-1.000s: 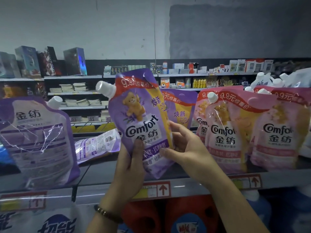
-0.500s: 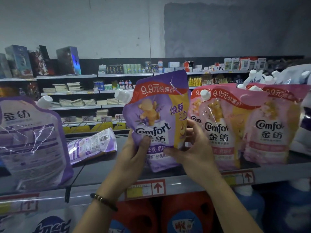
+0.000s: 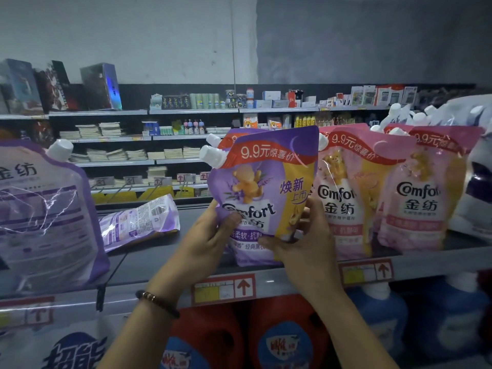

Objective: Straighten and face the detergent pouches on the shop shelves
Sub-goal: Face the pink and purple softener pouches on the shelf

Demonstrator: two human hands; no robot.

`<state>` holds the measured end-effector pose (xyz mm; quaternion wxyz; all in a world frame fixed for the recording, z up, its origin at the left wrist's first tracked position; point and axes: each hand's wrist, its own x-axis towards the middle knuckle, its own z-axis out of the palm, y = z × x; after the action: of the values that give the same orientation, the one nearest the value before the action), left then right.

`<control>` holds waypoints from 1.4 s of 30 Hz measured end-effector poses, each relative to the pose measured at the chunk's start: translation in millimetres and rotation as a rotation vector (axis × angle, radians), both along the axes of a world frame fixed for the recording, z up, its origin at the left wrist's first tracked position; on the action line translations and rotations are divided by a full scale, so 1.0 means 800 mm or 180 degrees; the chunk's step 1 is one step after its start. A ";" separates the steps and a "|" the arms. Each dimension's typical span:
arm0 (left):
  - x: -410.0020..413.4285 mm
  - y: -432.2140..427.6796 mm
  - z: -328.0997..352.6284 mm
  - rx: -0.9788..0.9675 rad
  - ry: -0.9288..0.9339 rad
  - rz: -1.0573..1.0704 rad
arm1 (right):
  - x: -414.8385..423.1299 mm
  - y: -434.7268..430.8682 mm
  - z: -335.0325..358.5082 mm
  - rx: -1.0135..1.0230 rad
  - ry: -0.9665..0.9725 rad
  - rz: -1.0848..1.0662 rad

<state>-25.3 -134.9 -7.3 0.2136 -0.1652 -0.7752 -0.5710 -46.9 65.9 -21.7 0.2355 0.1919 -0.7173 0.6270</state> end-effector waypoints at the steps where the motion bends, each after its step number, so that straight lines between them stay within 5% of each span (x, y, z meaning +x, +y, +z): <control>1: -0.001 -0.001 0.000 -0.0020 0.0012 -0.0015 | 0.001 0.000 0.000 0.0015 0.0011 -0.0024; 18: 0.014 -0.003 0.011 -0.0240 -0.0282 -0.0035 | 0.005 0.005 0.000 0.0354 -0.0126 -0.0214; 26: 0.028 -0.002 0.007 -0.1086 -0.0501 0.0411 | -0.002 0.007 -0.005 0.0630 -0.0189 -0.0464; 42: 0.031 0.015 -0.001 -0.0843 -0.0437 0.0925 | 0.018 0.006 -0.008 0.0561 -0.0207 -0.0617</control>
<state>-0.3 -122.7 -8.0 0.2169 -0.0390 -0.8720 -0.4372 -32.6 70.4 -27.8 0.2538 0.1211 -0.7921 0.5418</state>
